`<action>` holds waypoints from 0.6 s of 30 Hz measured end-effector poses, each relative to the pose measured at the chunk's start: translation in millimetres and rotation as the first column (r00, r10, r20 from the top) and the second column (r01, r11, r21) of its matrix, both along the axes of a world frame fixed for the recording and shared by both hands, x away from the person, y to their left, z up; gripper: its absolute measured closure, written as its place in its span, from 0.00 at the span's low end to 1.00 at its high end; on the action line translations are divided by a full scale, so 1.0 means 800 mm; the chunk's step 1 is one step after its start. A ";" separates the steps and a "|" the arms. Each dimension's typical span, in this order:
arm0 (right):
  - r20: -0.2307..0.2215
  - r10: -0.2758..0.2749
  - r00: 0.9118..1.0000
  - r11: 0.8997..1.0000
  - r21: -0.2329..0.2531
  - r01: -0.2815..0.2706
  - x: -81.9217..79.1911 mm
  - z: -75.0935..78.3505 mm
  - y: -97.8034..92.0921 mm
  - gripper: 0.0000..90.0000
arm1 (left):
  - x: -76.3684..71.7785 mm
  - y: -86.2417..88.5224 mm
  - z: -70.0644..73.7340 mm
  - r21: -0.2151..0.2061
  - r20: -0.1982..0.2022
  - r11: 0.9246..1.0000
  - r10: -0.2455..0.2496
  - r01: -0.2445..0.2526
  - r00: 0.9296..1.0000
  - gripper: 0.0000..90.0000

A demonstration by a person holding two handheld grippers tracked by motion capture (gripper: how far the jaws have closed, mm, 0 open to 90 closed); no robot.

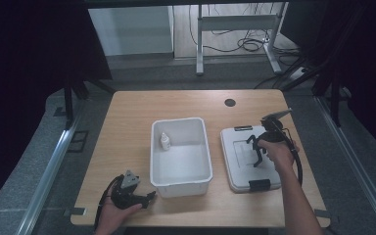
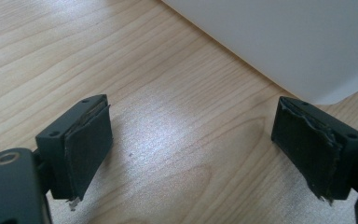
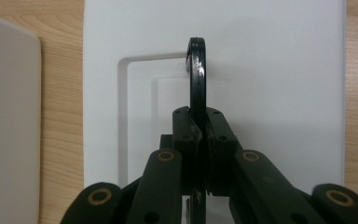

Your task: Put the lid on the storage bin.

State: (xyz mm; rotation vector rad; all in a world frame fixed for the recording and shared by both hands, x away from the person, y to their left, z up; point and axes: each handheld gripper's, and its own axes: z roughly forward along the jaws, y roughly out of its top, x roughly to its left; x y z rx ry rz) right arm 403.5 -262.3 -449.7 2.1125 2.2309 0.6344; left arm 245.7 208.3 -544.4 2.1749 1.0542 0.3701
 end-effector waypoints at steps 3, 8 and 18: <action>0.001 -0.002 1.000 1.000 -0.002 0.002 -0.002 0.007 -0.003 0.95 | 0.000 0.000 0.000 0.000 0.000 1.000 0.000 0.000 1.000 0.14; 0.016 0.003 1.000 1.000 -0.002 -0.003 -0.005 0.020 -0.003 0.95 | 0.000 0.000 0.000 0.000 0.000 1.000 0.000 0.000 1.000 0.13; 0.039 0.020 0.999 1.000 -0.013 -0.019 -0.013 0.065 0.005 0.95 | 0.000 0.000 0.000 0.000 0.000 1.000 0.001 -0.001 1.000 0.14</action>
